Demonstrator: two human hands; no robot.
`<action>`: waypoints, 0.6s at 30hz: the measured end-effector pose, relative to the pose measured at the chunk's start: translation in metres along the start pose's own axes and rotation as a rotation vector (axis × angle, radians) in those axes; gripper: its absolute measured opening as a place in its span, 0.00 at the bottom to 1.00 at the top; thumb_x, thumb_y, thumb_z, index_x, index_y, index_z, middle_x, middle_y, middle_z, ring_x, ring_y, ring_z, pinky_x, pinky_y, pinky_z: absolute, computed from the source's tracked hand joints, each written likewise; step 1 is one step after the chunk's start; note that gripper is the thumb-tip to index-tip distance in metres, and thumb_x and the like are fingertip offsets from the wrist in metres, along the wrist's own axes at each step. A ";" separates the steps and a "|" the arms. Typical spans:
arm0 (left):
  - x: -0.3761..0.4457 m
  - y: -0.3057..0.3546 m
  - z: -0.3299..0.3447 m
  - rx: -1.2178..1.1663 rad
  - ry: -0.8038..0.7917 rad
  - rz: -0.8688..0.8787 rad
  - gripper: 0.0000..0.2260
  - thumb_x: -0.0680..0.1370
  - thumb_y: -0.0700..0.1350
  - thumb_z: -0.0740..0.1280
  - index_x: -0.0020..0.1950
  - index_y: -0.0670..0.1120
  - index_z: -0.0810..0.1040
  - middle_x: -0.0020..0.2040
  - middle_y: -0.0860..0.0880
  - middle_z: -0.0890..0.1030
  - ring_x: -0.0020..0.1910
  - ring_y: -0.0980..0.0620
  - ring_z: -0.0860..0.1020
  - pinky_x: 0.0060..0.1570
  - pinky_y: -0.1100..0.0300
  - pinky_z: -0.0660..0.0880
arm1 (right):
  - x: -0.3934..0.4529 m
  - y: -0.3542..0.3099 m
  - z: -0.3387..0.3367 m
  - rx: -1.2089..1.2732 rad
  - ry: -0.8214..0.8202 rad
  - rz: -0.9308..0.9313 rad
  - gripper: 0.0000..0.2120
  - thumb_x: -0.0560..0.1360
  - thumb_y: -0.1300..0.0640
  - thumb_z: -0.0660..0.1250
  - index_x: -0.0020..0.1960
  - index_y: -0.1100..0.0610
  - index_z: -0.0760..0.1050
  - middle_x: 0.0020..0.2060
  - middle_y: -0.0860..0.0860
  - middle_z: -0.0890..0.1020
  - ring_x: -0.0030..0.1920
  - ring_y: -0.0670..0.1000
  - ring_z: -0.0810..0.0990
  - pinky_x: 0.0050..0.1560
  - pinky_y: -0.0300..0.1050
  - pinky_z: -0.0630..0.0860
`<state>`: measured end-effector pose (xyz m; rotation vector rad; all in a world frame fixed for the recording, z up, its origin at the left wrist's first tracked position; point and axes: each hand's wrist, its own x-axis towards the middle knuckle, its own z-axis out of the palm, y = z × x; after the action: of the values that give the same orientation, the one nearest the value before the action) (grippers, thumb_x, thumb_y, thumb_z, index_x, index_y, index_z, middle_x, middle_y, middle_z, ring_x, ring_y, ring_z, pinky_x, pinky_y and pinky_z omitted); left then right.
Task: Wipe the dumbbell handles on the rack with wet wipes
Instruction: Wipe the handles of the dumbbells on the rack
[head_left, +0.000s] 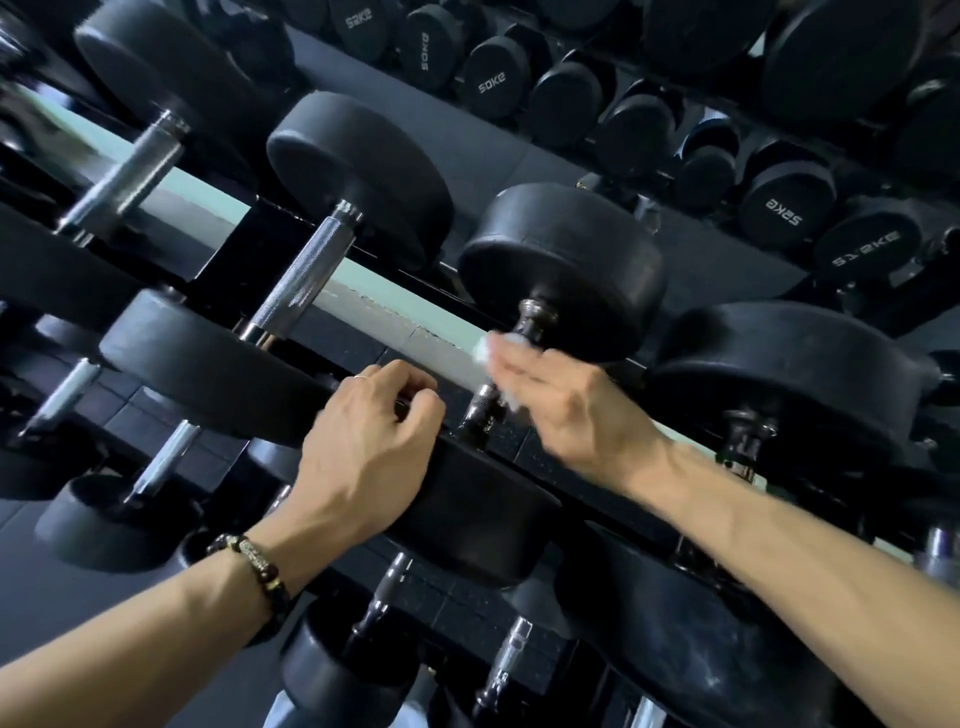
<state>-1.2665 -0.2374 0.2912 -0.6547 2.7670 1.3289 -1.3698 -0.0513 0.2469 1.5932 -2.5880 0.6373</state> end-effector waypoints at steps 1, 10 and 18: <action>0.000 -0.001 -0.001 -0.003 0.005 0.003 0.16 0.73 0.55 0.54 0.50 0.53 0.79 0.44 0.58 0.78 0.46 0.56 0.76 0.47 0.53 0.72 | -0.003 -0.007 0.002 0.030 -0.064 -0.055 0.22 0.76 0.74 0.55 0.68 0.69 0.74 0.66 0.62 0.78 0.58 0.64 0.82 0.60 0.58 0.79; -0.002 0.000 -0.002 -0.018 0.016 0.000 0.09 0.79 0.49 0.60 0.48 0.52 0.79 0.35 0.58 0.76 0.37 0.58 0.73 0.38 0.58 0.66 | 0.012 -0.005 -0.001 0.039 0.079 0.051 0.13 0.79 0.70 0.60 0.58 0.66 0.79 0.51 0.53 0.81 0.50 0.55 0.80 0.56 0.50 0.77; -0.003 0.000 -0.001 -0.032 0.011 -0.015 0.08 0.78 0.46 0.61 0.45 0.51 0.79 0.30 0.58 0.73 0.32 0.57 0.71 0.34 0.58 0.64 | 0.017 0.000 -0.015 0.173 0.110 0.209 0.19 0.75 0.69 0.59 0.59 0.60 0.82 0.49 0.50 0.85 0.45 0.53 0.81 0.55 0.50 0.78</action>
<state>-1.2637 -0.2377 0.2923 -0.6844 2.7493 1.3744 -1.3803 -0.0600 0.2650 1.2922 -2.7022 0.9588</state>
